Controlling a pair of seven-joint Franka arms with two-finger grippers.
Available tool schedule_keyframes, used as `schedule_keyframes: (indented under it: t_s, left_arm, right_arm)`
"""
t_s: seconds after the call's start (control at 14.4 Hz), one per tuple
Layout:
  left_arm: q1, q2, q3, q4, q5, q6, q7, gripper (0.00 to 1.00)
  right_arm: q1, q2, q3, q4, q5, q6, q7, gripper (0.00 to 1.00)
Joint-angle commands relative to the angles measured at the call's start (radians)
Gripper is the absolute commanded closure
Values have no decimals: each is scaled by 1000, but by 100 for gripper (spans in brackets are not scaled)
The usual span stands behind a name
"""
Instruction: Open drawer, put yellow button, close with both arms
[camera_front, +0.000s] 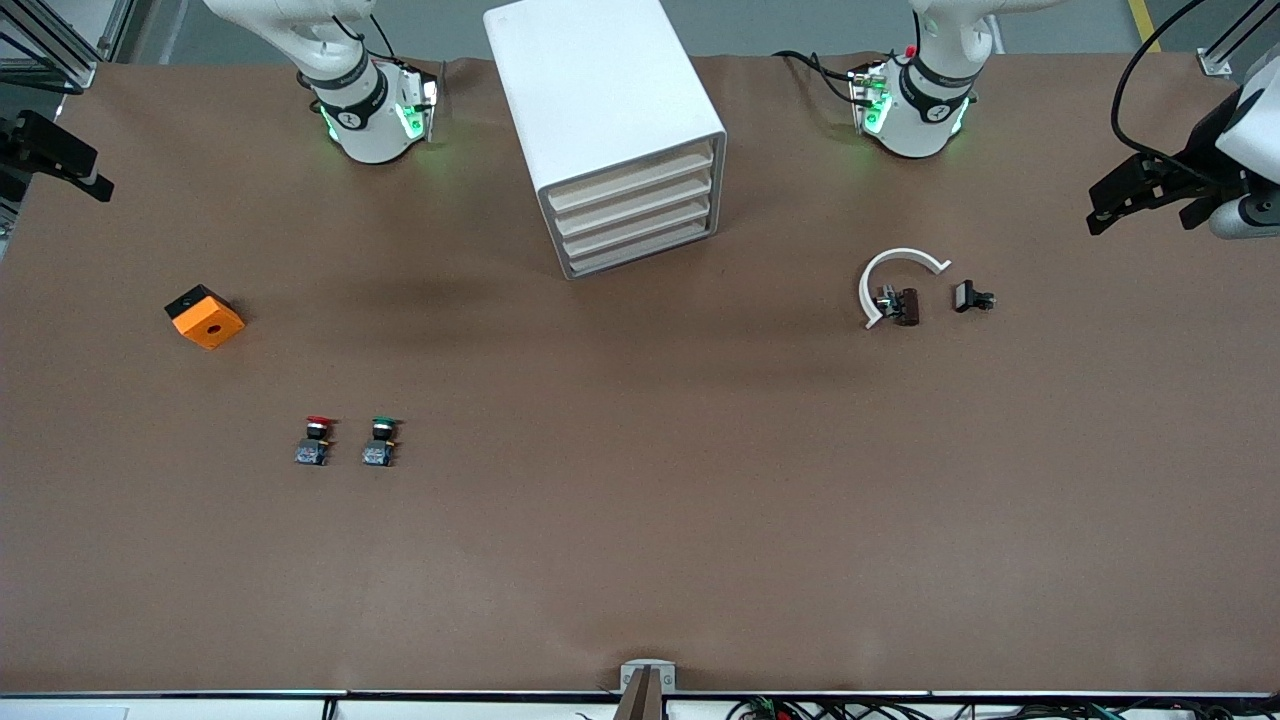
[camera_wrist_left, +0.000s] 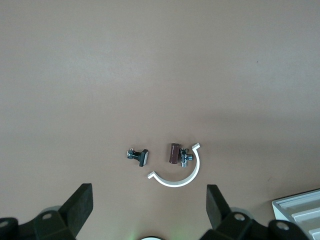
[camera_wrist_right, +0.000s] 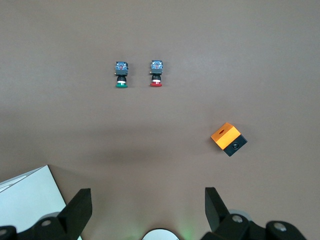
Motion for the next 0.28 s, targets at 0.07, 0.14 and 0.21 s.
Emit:
schedule_keyframes:
  t_s: [0.07,0.14,0.21]
  left_arm:
    - [-1,11,5,31,3,7,9,0]
    - [-2,25,2,51,21,3,9,0]
    - [-5,31,-6,58,45,2,3,0]
  right_arm:
    - [-2,-23,2,-16,-3,44,-5,0]
    - [-2,-23,4,-14,-3,55,-5,0]
    - [-2,-23,4,-14,1,56,-3,0]
